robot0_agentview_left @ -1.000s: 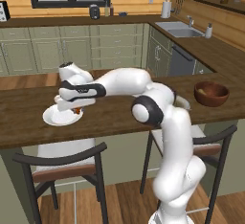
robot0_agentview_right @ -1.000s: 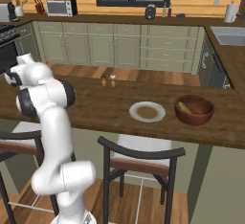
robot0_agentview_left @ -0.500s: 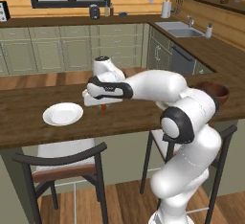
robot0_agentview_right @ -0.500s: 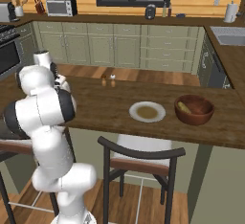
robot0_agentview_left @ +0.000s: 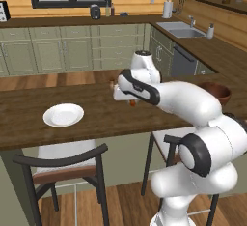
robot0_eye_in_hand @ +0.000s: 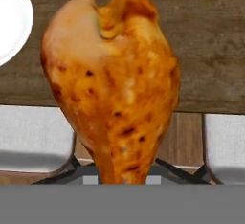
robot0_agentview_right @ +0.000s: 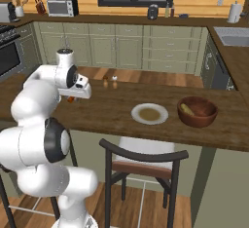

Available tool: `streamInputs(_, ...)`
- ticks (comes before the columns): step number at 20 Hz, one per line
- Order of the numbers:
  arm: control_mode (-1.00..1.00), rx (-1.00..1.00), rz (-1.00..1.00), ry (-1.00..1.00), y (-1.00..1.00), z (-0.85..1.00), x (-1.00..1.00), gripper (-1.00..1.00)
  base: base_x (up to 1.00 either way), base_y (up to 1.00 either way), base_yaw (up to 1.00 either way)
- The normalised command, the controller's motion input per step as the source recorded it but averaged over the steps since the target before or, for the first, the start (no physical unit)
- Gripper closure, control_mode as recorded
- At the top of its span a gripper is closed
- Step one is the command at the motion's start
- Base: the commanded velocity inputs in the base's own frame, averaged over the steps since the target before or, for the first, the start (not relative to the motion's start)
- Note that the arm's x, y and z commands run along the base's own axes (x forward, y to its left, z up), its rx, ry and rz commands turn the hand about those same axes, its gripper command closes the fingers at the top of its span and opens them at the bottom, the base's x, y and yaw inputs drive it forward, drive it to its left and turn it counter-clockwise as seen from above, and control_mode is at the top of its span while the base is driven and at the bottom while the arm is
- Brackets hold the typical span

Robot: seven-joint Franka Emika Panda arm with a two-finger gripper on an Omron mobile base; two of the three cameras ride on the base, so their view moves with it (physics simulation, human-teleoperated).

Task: Pick the chicken drumstick and potato from their plates and place them in the bowl. Then put the bowl in the fridge.

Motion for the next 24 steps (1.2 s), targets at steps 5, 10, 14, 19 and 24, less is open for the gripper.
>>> streamInputs(5, -1.0, 0.0, 0.0, 0.0, -1.0, 0.25, 0.0, 1.0, 0.0, 0.0, 0.0)
streamInputs(10, -1.0, 0.0, 0.0, 0.0, -1.0, 0.08, 0.0, 1.0, 0.0, 0.0, 0.0)
streamInputs(14, -1.0, 0.0, -0.03, 0.0, -1.0, 0.18, 0.03, 1.0, 0.0, 0.0, 0.0)
streamInputs(19, -1.0, 0.0, -0.06, 0.0, -1.0, 0.19, 0.13, 1.0, 0.0, 0.0, 0.0)
streamInputs(24, -1.0, -0.02, -0.13, 0.0, -0.95, 0.12, 0.07, 1.0, 0.0, 0.0, 0.0)
